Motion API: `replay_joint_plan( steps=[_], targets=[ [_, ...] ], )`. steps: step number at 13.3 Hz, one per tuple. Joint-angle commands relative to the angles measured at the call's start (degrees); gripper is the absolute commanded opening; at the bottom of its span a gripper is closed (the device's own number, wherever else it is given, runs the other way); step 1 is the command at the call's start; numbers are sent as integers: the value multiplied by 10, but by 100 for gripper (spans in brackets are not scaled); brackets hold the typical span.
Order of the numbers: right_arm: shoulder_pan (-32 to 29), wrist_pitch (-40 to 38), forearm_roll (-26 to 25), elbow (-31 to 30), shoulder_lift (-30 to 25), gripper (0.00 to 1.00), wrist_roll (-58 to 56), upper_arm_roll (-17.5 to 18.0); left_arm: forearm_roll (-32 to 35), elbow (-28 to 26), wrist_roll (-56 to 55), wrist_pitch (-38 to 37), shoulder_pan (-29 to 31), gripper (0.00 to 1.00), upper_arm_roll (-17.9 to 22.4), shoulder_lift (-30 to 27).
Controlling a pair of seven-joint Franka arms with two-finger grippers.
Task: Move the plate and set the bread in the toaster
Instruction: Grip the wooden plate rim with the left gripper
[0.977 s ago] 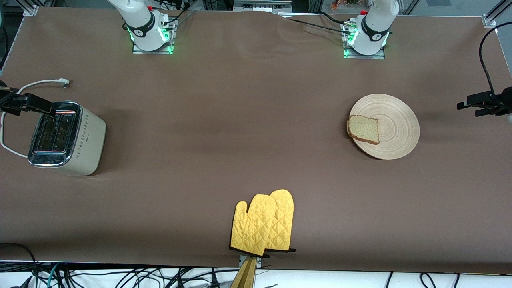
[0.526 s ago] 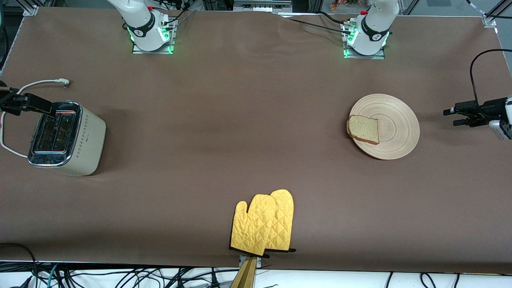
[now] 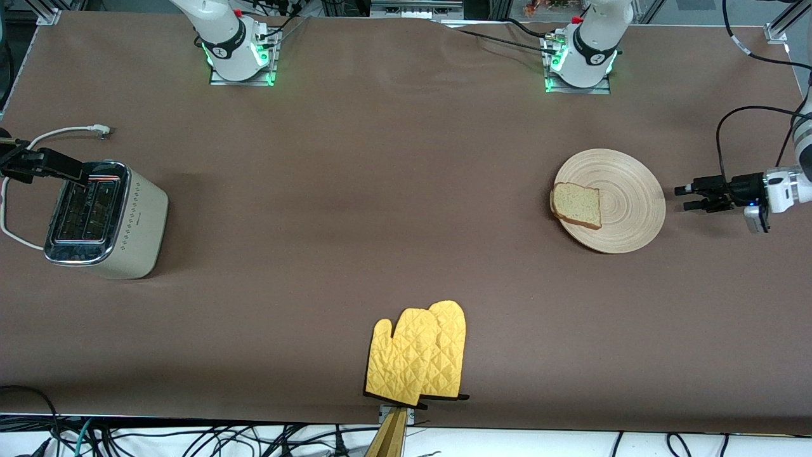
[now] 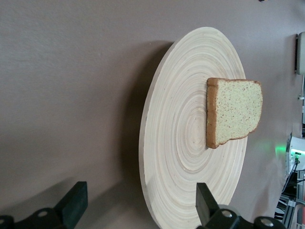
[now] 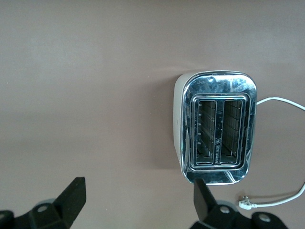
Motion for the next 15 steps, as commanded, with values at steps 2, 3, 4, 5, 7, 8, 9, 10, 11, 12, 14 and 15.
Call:
replay_joint_plan(
  steps=[2,3,4,5,7,8,9,10,11,12,14,15],
  targets=[
    [-2,7,9,-10,-8,100,-6,0,-35,-1,19,-18,6,100,-17,18],
    [-2,7,9,-10,-8,100,-6,0,-36,-4,19,-21,6,97,-22,19],
    [-2,7,9,-10,-8,100,-6,0,-36,-5,19,-22,6,92,-23,21],
    [-2,7,9,-10,-8,100,-6,0,-37,-6,20,-22,6,87,-26,26],
    [-2,7,9,-10,-8,100,-6,0,-47,-11,21,-22,6,73,-28,34],
    [-2,7,9,-10,-8,100,-6,0,-48,-12,30,-22,6,65,-30,36],
    [-2,7,8,-10,-8,100,-6,0,-49,-13,35,-22,5,59,-31,39],
    [-2,7,9,-10,-8,100,-6,0,-52,-17,35,-20,5,54,-31,41],
    [-2,7,8,-10,-8,100,-6,0,-52,-20,35,-19,5,46,-31,43],
    [-2,7,9,-10,-8,100,-6,0,-52,-21,35,-19,5,35,-31,44],
    [-2,7,9,-10,-8,100,-6,0,-52,-21,34,-18,4,8,-31,47],
    [-2,7,9,-10,-8,100,-6,0,-52,-21,32,-15,3,0,-31,49]
  ],
)
